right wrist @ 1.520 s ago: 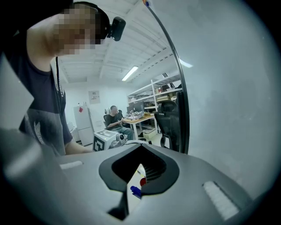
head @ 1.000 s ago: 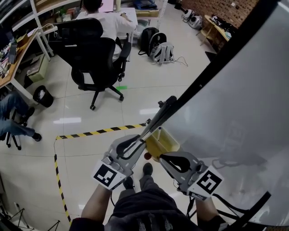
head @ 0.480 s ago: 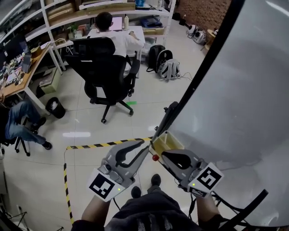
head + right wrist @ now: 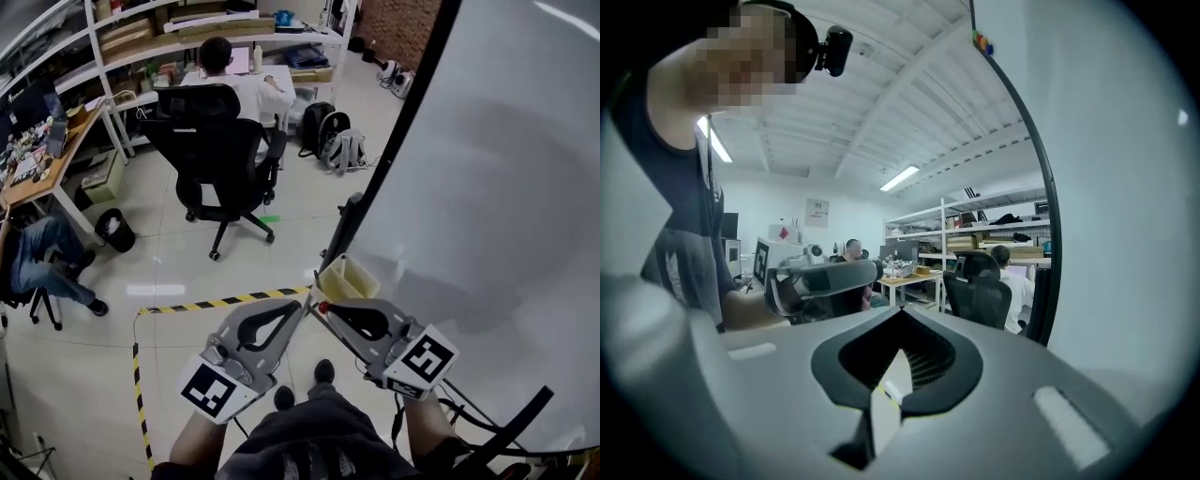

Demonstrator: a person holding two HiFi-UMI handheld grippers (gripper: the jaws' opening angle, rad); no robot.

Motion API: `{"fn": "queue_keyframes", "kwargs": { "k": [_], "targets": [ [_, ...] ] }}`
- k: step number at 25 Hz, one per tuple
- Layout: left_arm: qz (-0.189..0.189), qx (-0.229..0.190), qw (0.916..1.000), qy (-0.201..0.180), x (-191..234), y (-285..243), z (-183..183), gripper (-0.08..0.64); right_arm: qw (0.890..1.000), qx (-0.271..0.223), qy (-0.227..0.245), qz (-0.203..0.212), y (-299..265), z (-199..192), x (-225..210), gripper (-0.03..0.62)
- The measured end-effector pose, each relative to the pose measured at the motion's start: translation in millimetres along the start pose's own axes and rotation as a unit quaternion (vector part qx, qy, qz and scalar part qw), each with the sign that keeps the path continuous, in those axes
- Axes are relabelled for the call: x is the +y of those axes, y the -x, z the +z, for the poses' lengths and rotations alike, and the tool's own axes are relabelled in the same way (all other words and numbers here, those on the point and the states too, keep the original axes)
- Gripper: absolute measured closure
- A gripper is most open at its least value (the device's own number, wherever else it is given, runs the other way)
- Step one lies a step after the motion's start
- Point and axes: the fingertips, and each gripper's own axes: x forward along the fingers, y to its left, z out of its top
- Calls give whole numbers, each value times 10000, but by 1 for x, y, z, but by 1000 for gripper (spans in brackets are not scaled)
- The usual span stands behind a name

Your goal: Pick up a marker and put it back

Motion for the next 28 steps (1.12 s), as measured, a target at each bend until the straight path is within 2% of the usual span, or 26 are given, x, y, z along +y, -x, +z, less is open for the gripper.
{"fn": "queue_keyframes", "kwargs": {
  "k": [8, 14, 19, 24, 28],
  "targets": [
    [-5, 142, 9997, 202, -26, 16, -8, 554, 9999, 117, 44, 39, 18, -6, 24, 592],
    [-9, 472, 9987, 185, -69, 20, -19, 554, 9999, 122, 38, 32, 57, -16, 40, 592],
    [-29, 570, 9984, -4, -143, 19, -19, 554, 9998, -56, 123, 163, 120, -22, 67, 592],
    [142, 530, 9984, -153, -233, 24, -22, 554, 9994, -78, 144, 304, 198, -43, 100, 592],
    [313, 684, 9969, -213, -295, 41, -22, 554, 9988, -143, 29, 477, 244, -49, 130, 592]
  ]
}}
